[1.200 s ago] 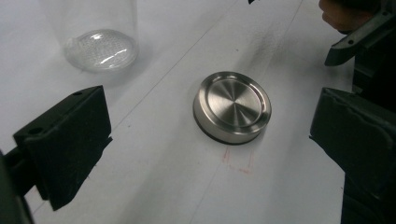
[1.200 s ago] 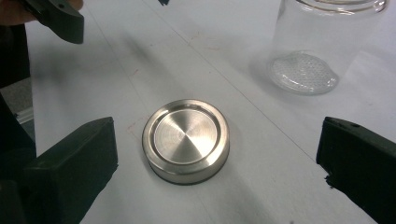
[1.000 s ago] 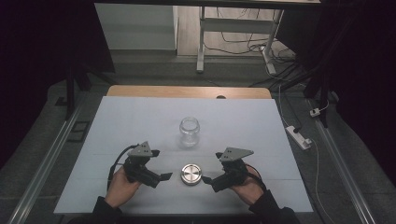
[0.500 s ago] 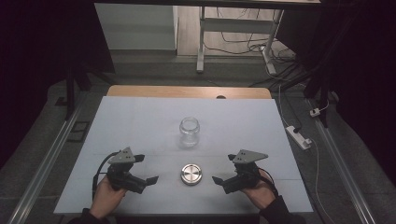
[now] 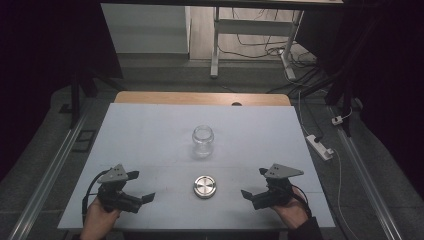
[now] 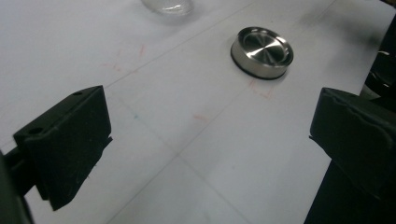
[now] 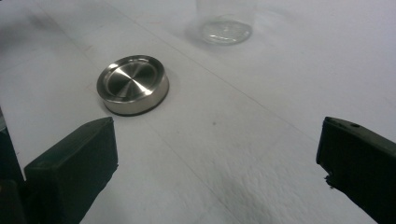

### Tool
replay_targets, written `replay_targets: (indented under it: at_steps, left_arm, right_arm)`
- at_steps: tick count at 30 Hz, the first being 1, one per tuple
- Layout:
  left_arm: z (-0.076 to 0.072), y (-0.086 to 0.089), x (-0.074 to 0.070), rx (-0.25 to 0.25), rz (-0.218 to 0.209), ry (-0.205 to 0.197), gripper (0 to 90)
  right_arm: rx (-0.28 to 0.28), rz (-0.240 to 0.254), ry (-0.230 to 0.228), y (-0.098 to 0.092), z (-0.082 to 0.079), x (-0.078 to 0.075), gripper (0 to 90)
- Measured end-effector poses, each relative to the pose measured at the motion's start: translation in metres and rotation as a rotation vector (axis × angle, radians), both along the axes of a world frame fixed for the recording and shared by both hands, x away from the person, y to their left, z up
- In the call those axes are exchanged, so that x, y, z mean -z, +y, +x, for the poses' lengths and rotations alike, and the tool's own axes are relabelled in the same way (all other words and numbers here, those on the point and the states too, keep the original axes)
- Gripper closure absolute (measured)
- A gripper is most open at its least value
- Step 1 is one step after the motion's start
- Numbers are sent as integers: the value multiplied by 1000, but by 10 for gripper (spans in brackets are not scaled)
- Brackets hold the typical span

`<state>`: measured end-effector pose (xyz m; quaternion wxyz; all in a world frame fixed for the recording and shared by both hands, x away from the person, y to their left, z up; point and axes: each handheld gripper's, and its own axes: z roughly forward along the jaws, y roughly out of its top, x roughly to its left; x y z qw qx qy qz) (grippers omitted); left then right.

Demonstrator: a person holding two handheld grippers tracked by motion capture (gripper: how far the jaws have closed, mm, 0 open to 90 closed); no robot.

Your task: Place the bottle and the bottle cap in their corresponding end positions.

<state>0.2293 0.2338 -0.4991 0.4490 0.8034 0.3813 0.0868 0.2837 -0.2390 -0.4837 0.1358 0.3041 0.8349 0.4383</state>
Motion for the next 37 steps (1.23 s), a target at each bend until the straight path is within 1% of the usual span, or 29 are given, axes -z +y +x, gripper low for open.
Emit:
replay_targets:
  at_steps: [4,8,13,19,22,26,29,30,33,37]
  left_arm:
    - [-8,11,2,-37,17,2,0]
    - [-17,24,5,-76,8,8,0]
    - [-24,34,9,-103,-8,22,0]
    - [-31,40,14,-124,-1,35,0]
    - [-36,43,16,-140,7,40,0]
    - [-41,46,18,-160,22,54,0]
    - [-45,48,20,-180,59,67,0]
    - [-46,48,21,-188,71,74,0]
    - [-48,49,25,-197,98,102,0]
    - [-47,50,25,-205,85,111,0]
  right_arm:
    - [48,-1,-2,-14,-3,1,0]
    - [87,-5,-3,-26,-6,2,0]
    - [127,-8,1,-39,-12,4,0]
    - [170,-20,12,-53,-19,7,0]
    - [190,-25,20,-58,-21,9,0]
    - [220,-38,42,-65,-25,11,0]
    - [236,-44,57,-70,-28,12,0]
    - [240,-50,60,-71,-29,13,0]
    - [251,-46,63,-73,-31,12,0]
    - [254,-49,70,-73,-31,13,0]
